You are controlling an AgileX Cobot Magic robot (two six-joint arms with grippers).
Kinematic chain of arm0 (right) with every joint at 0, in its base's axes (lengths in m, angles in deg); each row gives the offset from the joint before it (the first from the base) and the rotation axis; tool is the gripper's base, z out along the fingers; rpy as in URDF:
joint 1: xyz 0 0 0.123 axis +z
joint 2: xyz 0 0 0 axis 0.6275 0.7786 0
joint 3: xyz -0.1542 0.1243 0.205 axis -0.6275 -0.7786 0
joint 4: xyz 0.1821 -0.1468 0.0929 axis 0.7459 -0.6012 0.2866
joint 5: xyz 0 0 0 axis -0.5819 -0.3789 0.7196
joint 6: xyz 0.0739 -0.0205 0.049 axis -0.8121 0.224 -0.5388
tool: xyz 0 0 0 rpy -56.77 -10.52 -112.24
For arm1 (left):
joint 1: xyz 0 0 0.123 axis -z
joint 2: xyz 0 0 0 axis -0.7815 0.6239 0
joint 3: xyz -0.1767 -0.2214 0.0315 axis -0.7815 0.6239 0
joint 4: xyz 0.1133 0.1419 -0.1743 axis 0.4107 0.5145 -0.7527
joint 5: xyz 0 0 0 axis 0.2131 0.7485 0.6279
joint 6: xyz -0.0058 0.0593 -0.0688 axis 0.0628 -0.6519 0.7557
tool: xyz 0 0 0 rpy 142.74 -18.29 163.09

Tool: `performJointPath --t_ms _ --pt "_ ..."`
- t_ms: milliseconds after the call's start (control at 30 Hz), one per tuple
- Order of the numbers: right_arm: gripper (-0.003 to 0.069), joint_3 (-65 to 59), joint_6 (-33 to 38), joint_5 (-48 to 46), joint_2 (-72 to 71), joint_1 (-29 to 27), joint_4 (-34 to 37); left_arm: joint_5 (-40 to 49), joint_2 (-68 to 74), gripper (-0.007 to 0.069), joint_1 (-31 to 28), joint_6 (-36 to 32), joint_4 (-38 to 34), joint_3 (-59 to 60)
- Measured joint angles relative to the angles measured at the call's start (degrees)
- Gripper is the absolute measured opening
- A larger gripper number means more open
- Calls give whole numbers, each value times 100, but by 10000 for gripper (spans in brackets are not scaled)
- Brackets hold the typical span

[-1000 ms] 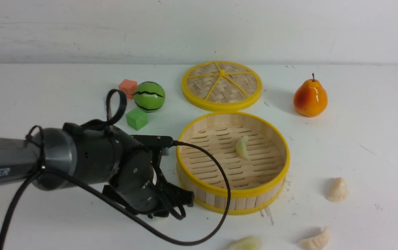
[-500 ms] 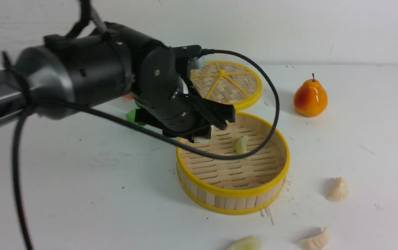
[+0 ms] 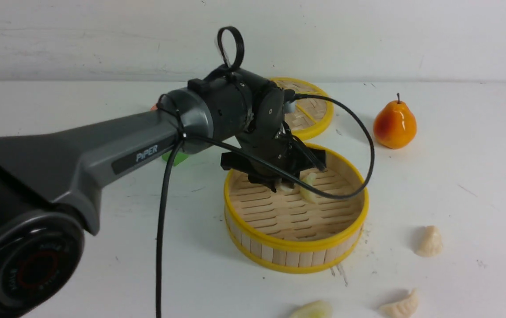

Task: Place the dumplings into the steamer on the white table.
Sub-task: 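Place the dumpling into the bamboo steamer basket with the left gripper, then reach for and grasp a dumpling on the table with the left gripper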

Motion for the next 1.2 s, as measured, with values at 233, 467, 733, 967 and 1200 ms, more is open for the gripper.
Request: performJointPath --t_ms 233,467,733,967,1200 --pt "95 0 0 -1 0 0 -420 25 283 236 0 0 43 -39" --pt "97 0 0 -16 0 0 -476 205 84 384 0 0 92 -37" --pt "104 0 0 -16 0 0 -550 1413 -1088 444 0 -928 73 -37" --pt "104 0 -286 -24 -5 0 -1244 2598 -1819 444 0 -2318 -472 121" --pt "107 0 -1203 -182 -263 0 -2056 2636 -2027 444 408 -3758 -1404 995"
